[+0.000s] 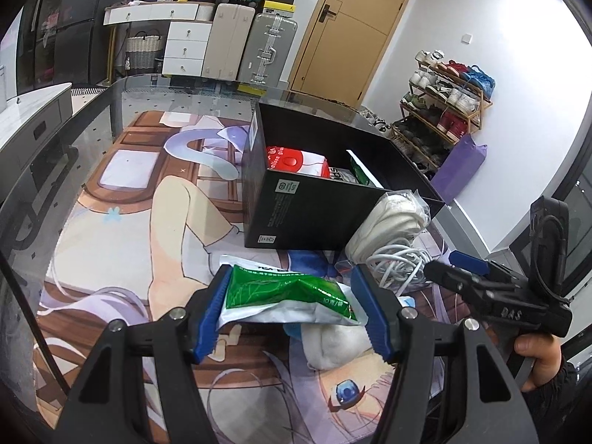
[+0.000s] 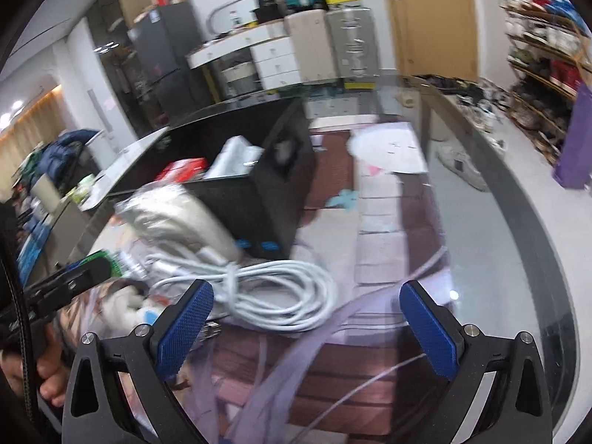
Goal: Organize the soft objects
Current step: 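Grasp the green-and-white packet with the left gripper, then grasp the coiled white cables with the right gripper while the left lifts the packet, then lower the packet and white cables into the black box and open both grippers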
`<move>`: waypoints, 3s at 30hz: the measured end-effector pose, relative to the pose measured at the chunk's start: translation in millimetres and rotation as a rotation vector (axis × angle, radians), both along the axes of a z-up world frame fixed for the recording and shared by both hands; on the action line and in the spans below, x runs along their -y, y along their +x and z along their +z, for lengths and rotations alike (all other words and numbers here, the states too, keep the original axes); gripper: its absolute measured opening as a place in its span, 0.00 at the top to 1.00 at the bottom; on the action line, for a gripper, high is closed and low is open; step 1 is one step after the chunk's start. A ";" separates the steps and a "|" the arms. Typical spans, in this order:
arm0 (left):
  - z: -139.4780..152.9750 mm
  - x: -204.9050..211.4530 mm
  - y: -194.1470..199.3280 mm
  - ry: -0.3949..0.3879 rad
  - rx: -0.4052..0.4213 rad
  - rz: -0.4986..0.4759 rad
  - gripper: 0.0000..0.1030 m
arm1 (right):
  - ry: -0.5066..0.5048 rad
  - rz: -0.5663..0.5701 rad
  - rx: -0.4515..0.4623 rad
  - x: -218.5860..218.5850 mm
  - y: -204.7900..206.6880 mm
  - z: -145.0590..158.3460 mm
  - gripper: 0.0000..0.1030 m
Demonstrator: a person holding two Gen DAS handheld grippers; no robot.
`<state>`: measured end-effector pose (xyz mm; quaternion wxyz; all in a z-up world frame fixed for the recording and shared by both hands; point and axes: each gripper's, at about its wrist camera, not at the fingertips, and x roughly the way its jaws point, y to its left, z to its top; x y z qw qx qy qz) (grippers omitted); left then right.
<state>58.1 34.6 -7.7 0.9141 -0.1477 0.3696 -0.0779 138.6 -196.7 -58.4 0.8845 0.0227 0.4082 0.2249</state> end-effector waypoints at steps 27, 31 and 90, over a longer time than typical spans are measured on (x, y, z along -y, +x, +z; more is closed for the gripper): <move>22.7 2.2 -8.1 0.043 0.055 0.001 0.38 | -0.016 0.105 0.053 -30.5 -6.4 -6.0 0.36; 27.4 4.7 -11.3 0.079 0.064 0.009 0.38 | -0.013 0.113 0.066 -29.7 -10.3 -2.3 0.37; 71.4 29.3 61.5 0.246 0.125 0.005 0.38 | 0.008 -0.042 0.082 18.6 -30.7 8.0 0.25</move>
